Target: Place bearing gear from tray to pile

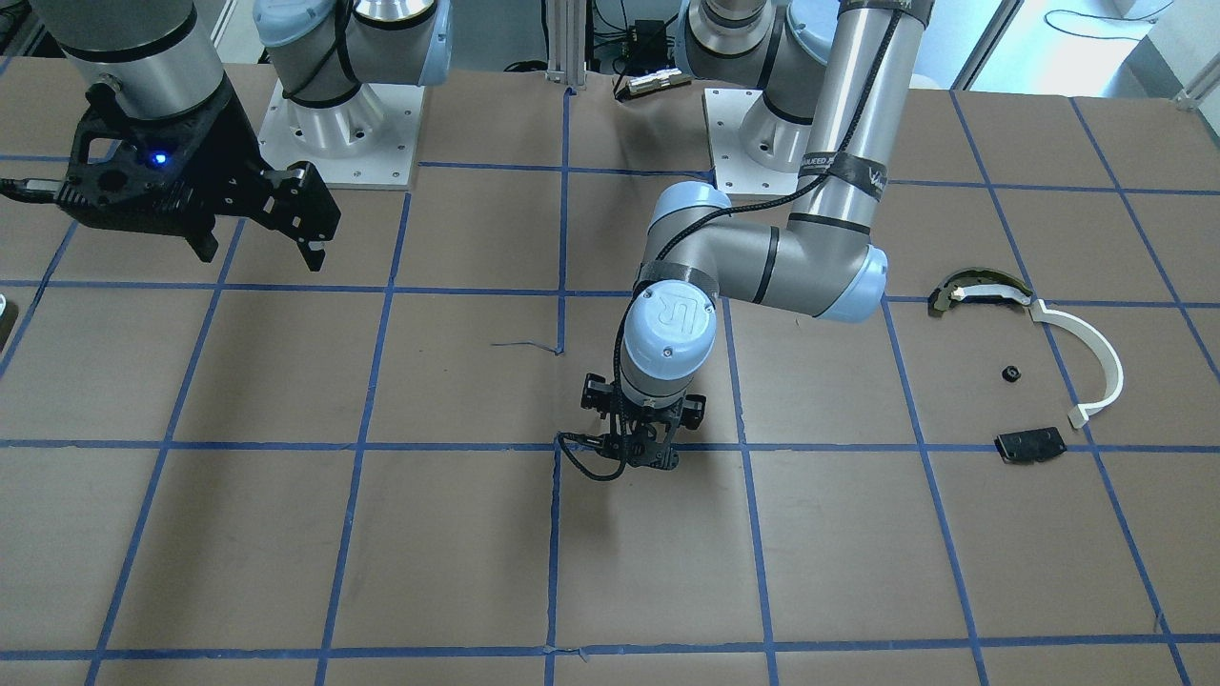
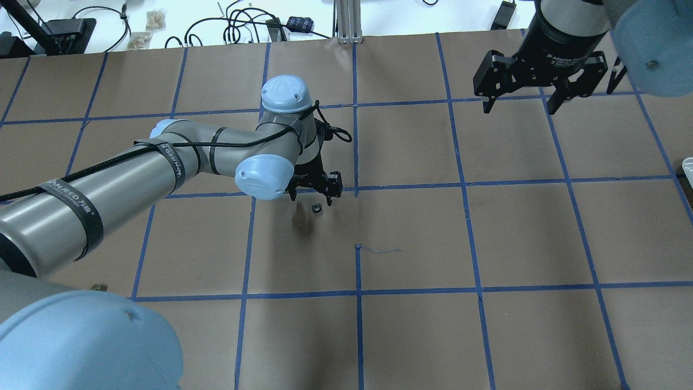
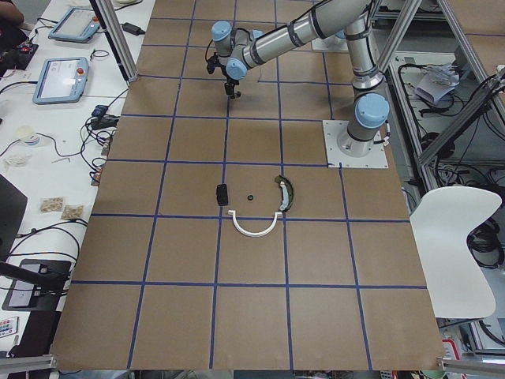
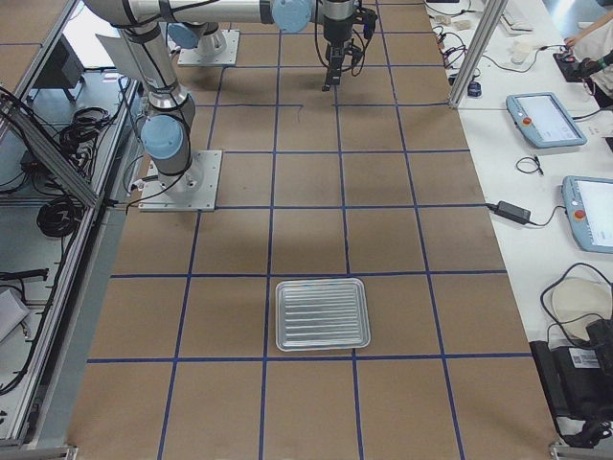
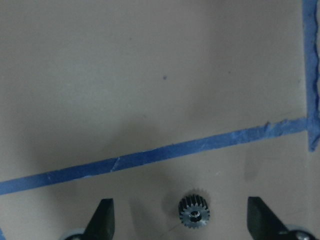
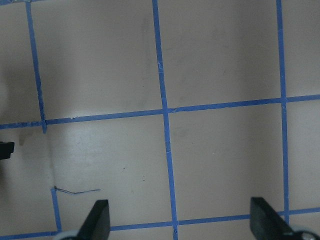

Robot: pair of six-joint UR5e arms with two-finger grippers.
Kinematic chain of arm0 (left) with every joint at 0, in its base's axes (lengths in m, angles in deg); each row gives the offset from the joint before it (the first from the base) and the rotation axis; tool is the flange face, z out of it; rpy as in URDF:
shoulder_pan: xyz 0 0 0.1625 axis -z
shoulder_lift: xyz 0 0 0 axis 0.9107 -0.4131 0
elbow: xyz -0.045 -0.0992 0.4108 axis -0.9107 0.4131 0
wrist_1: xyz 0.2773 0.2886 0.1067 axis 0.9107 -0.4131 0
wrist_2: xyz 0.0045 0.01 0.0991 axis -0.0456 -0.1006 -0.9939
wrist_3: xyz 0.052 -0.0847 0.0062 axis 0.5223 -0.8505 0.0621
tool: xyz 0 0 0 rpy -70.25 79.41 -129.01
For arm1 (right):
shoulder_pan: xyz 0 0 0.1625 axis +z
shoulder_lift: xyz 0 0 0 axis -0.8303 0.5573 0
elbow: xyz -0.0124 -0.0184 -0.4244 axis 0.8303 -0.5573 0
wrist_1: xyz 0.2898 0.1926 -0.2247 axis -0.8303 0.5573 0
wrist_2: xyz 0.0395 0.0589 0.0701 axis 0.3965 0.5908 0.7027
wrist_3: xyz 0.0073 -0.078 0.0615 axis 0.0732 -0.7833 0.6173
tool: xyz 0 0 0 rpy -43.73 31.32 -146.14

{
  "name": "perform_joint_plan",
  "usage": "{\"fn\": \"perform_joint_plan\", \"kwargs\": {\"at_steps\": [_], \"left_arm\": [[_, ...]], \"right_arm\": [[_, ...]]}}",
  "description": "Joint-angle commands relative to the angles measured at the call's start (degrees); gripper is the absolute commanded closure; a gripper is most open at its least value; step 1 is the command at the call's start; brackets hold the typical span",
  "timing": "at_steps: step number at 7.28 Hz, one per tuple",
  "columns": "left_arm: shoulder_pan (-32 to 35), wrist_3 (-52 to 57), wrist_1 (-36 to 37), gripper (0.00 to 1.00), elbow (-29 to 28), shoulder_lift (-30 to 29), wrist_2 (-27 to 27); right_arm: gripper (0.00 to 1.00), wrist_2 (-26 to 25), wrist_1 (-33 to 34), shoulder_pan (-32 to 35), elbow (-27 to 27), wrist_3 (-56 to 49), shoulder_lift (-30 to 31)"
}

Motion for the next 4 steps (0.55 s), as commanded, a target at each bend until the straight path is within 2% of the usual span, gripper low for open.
{"fn": "perform_joint_plan", "kwargs": {"at_steps": [1,3,4], "left_arm": [[0.01,-0.31,-0.51,0.26,0.00,-0.46,0.10],[0.01,-0.31,-1.21,0.26,0.00,-0.46,0.19],[0.01,-0.31,-1.30,0.33,0.00,-0.46,0.19]], "right_arm": [[0.00,0.00,-0.27,0.13,-0.03,-0.32,0.51],[0.00,-0.36,-0.09,0.05,0.06,-1.88,0.43],[0.00,-0.36,-0.09,0.05,0.06,-2.25,0.43]]}}
